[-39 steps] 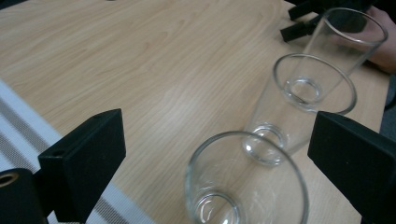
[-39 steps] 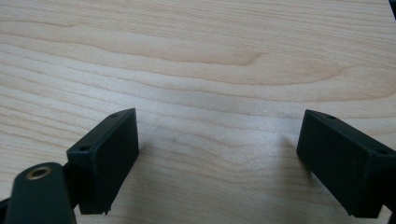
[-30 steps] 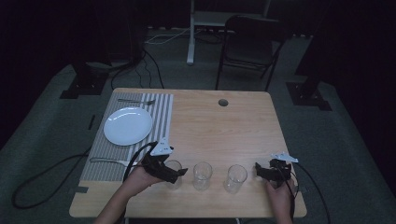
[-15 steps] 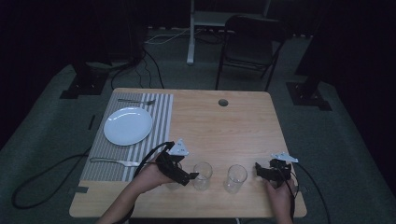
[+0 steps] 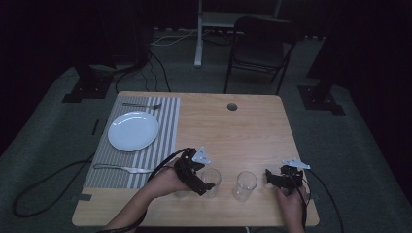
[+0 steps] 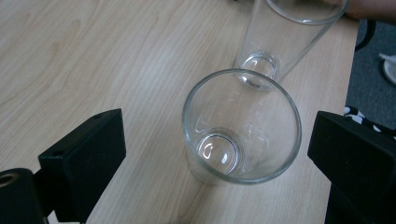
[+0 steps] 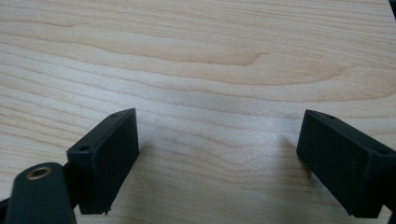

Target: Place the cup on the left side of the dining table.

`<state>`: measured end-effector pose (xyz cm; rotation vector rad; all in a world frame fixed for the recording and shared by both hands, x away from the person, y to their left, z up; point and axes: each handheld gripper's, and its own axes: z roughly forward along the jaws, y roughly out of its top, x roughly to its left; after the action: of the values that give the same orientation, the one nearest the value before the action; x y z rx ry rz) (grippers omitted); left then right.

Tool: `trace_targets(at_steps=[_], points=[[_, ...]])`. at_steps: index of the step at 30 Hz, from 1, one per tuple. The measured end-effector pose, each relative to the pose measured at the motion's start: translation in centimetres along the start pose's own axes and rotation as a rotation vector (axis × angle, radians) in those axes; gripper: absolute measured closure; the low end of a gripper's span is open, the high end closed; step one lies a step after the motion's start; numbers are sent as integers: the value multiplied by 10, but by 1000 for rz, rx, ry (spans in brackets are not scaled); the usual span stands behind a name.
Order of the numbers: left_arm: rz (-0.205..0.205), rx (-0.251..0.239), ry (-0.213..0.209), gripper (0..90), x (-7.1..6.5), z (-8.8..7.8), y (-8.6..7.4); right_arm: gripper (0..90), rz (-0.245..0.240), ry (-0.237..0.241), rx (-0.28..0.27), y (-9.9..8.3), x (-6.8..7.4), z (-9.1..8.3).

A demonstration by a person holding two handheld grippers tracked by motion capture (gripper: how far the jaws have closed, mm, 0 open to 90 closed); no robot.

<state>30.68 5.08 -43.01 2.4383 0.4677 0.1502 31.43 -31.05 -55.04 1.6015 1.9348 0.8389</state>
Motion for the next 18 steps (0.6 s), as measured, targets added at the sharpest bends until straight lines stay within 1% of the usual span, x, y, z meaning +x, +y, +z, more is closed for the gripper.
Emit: trace_targets(at_steps=[2,3,5,6,7,8,9,10,11,12,14,15,16,17,18], points=[[6,18,-4,47,-2,3,2,124,0,0,0,0,0,0],[6,18,-4,47,-2,3,2,124,0,0,0,0,0,0],[17,34,-5,47,-3,5,5,124,0,0,0,0,0,0],[30,46,-11,60,-5,8,8,124,0,0,0,0,0,0],[30,46,-11,61,-5,8,8,124,0,0,0,0,0,0],[28,54,-29,61,-5,9,10,124,0,0,0,0,0,0],[35,71,-21,61,-6,11,12,124,0,0,0,0,0,0],[35,71,-21,61,-6,11,12,124,0,0,0,0,0,0],[45,86,-30,97,-7,12,14,124,0,0,0,0,0,0],[45,86,-30,149,-7,12,14,124,0,0,0,0,0,0],[46,115,-15,153,-8,15,15,124,0,0,0,0,0,0],[41,137,0,153,-7,18,16,124,0,0,0,0,0,0],[37,148,7,154,-7,19,16,124,0,0,0,0,0,0],[32,156,4,155,-6,20,16,124,0,0,0,0,0,0],[38,166,5,156,-6,21,17,125,-1,0,0,0,0,0]])
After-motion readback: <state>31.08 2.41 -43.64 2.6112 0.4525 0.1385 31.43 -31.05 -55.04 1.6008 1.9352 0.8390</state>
